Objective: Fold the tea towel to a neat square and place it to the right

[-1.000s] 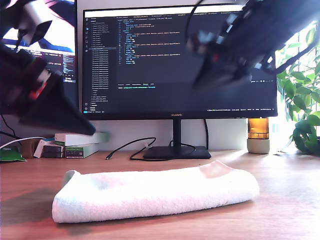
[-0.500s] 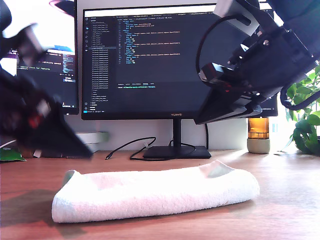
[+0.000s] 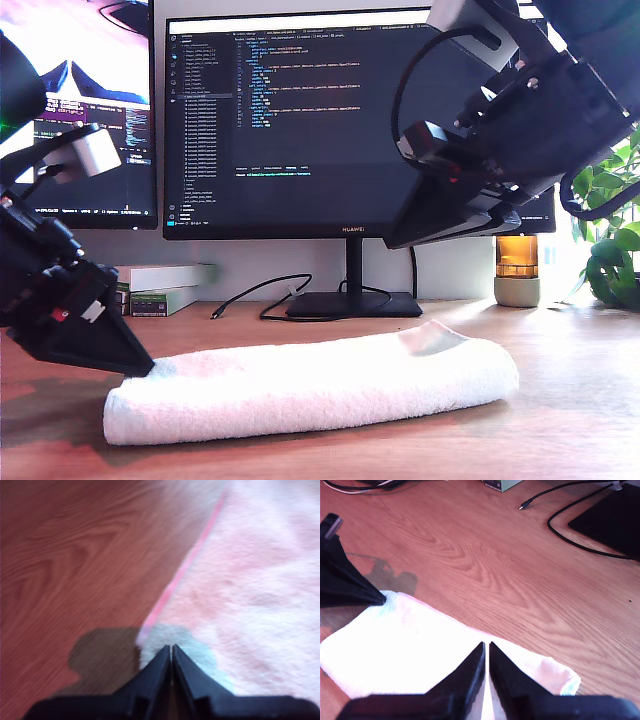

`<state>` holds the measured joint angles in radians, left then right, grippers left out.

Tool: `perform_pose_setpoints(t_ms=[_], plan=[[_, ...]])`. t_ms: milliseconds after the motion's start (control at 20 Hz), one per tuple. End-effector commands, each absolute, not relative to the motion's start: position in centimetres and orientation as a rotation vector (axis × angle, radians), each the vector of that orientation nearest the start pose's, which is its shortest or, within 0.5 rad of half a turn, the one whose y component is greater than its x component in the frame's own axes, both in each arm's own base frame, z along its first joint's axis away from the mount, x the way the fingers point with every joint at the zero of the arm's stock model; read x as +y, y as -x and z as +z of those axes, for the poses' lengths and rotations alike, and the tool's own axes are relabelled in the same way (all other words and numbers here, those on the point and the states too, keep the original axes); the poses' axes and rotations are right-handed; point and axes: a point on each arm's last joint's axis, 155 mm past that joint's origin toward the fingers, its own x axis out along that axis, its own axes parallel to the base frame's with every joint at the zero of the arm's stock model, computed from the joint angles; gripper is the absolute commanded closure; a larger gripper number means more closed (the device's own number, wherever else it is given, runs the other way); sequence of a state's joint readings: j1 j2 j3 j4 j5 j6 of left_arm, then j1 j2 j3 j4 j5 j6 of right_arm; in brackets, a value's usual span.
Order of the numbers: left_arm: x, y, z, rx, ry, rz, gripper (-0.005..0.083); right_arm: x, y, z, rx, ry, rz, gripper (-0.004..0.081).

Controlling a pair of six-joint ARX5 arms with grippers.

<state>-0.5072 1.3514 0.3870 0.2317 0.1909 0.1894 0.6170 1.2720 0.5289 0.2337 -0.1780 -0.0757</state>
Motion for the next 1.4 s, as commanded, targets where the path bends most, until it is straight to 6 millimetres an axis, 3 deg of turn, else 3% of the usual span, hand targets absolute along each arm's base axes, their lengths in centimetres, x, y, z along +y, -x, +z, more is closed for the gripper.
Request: perform_pose_setpoints(t_ms=[0, 200, 500, 800, 1050, 1350], plan=[[-18.9, -27.5, 2.1, 0.694, -0.304, -0.722, 0.0793, 24.9, -29.0, 11.6, 0.471, 0.179, 0.808, 0.0781], [-19.0, -27.8, 2.5, 0.684, -0.301, -0.716, 0.0793, 24.9, -29.0, 11.6, 0.517, 0.073, 0.778, 0.0781], [-20.8, -28.4, 6.5, 0.574, -0.254, -0.78, 0.0793, 23.4, -29.0, 9.8, 0.669, -0.105, 0.633, 0.0781], [-21.8, -25.9, 4.9, 0.665, -0.226, -0.896, 0.0793, 21.1, -27.5, 6.3, 0.846, -0.129, 0.505, 0.0781], [-21.9, -25.2, 3.2, 0.728, -0.217, -0.923, 0.0793, 21.3, -27.8, 6.4, 0.835, -0.135, 0.507, 0.0781], [-21.8, -25.0, 1.2, 0.784, -0.22, -0.922, 0.0793, 21.9, -29.0, 3.9, 0.861, -0.153, 0.486, 0.0781]])
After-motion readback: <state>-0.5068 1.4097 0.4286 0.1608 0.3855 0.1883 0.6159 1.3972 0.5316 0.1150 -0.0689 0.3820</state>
